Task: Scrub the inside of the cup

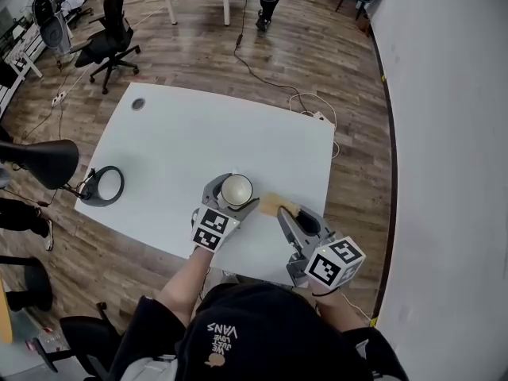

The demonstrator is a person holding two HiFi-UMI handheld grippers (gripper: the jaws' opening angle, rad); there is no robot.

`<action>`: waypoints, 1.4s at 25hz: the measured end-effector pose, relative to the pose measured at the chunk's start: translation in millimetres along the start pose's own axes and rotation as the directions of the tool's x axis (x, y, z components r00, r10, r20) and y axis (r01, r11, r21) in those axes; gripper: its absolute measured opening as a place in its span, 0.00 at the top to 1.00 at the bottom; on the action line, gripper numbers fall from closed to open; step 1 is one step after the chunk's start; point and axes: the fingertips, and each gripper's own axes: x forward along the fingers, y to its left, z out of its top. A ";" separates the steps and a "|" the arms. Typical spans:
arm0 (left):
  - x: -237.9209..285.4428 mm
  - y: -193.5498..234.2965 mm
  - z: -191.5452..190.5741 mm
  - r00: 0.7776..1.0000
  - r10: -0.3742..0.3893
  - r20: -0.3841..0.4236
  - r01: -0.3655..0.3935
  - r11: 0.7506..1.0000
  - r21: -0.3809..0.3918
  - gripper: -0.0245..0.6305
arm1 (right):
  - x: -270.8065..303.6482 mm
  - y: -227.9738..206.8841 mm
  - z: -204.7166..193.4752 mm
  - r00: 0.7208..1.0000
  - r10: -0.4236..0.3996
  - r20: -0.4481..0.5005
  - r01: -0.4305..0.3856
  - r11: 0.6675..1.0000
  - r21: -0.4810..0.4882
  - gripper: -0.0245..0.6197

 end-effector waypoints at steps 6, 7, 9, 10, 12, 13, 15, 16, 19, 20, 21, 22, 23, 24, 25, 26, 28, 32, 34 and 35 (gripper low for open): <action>16.4 23.6 -7.8 0.999 0.041 0.027 -0.039 0.997 -0.070 0.33 | -1.6 -7.8 -2.7 0.999 -0.038 -0.009 0.038 0.999 0.013 0.82; 20.5 27.3 -8.8 0.999 0.042 0.028 -0.040 0.996 -0.079 0.33 | -1.5 -10.5 -1.8 0.999 -0.044 -0.010 0.044 0.999 0.013 0.82; 28.2 33.3 -11.7 0.999 0.043 0.027 -0.040 0.994 -0.097 0.33 | -1.9 -15.3 -0.3 0.998 -0.057 -0.011 0.057 0.998 0.016 0.82; 31.9 35.7 -14.7 0.999 0.043 0.023 -0.040 0.993 -0.107 0.33 | -2.3 -17.1 -0.4 0.998 -0.063 -0.012 0.063 0.998 0.020 0.82; 37.7 40.3 -22.1 0.999 0.043 0.007 -0.041 0.991 -0.124 0.33 | -2.0 -20.0 -2.2 0.997 -0.073 -0.014 0.074 0.997 0.028 0.82; 39.4 42.7 -24.8 0.999 0.044 -0.001 -0.044 0.991 -0.129 0.33 | -1.3 -20.9 -3.5 0.997 -0.077 -0.016 0.078 0.996 0.031 0.82; 42.2 46.1 -28.8 0.999 0.046 -0.009 -0.047 0.989 -0.137 0.33 | -0.2 -22.1 -5.2 0.996 -0.083 -0.021 0.083 0.996 0.035 0.82; 43.9 46.9 -30.3 0.999 0.046 -0.011 -0.047 0.989 -0.141 0.33 | 0.0 -22.8 -5.5 0.996 -0.085 -0.024 0.085 0.996 0.035 0.82; 49.6 48.0 -34.4 0.999 0.043 -0.019 -0.045 0.989 -0.140 0.33 | 0.2 -25.5 -5.8 0.995 -0.094 -0.030 0.095 0.995 0.037 0.82; 50.9 48.4 -36.4 0.999 0.041 -0.021 -0.044 0.989 -0.140 0.33 | 0.4 -26.0 -6.1 0.995 -0.098 -0.031 0.099 0.994 0.038 0.82; 52.0 48.8 -38.7 0.999 0.040 -0.020 -0.042 0.989 -0.142 0.33 | 0.7 -26.2 -6.5 0.994 -0.101 -0.032 0.102 0.994 0.037 0.82; 52.9 49.5 -40.2 0.999 0.040 -0.018 -0.042 0.988 -0.146 0.33 | 1.0 -26.6 -6.9 0.994 -0.101 -0.032 0.102 0.994 0.035 0.82; 53.7 50.6 -40.4 0.999 0.043 -0.018 -0.046 0.988 -0.149 0.33 | 1.6 -27.2 -6.9 0.995 -0.099 -0.033 0.100 0.994 0.034 0.82; 54.8 51.8 -39.7 0.999 0.048 -0.019 -0.051 0.987 -0.151 0.33 | 2.1 -27.9 -6.3 0.995 -0.096 -0.033 0.098 0.995 0.033 0.82; 56.1 52.8 -39.2 0.998 0.053 -0.020 -0.055 0.986 -0.154 0.33 | 2.5 -28.6 -5.7 0.995 -0.094 -0.035 0.095 0.995 0.033 0.82; 57.0 53.6 -38.9 0.998 0.057 -0.020 -0.060 0.986 -0.158 0.33 | 2.5 -29.0 -5.4 0.995 -0.093 -0.037 0.094 0.995 0.034 0.82; 57.4 53.3 -41.7 0.998 0.059 -0.021 -0.062 0.984 -0.169 0.33 | 1.9 -29.0 -6.0 0.995 -0.092 -0.041 0.094 0.995 0.034 0.82; 57.5 51.7 -51.8 0.998 0.063 -0.030 -0.068 0.979 -0.193 0.33 | 1.1 -28.3 -7.2 0.995 -0.089 -0.046 0.090 0.995 0.032 0.82; 57.6 52.0 -53.6 0.997 0.069 -0.043 -0.076 0.979 -0.191 0.33 | 1.4 -28.7 -7.3 0.995 -0.087 -0.049 0.088 0.996 0.033 0.82; 57.8 52.4 -52.8 0.997 0.069 -0.043 -0.076 0.979 -0.186 0.33 | 2.0 -28.5 -7.3 0.995 -0.086 -0.050 0.088 0.996 0.034 0.82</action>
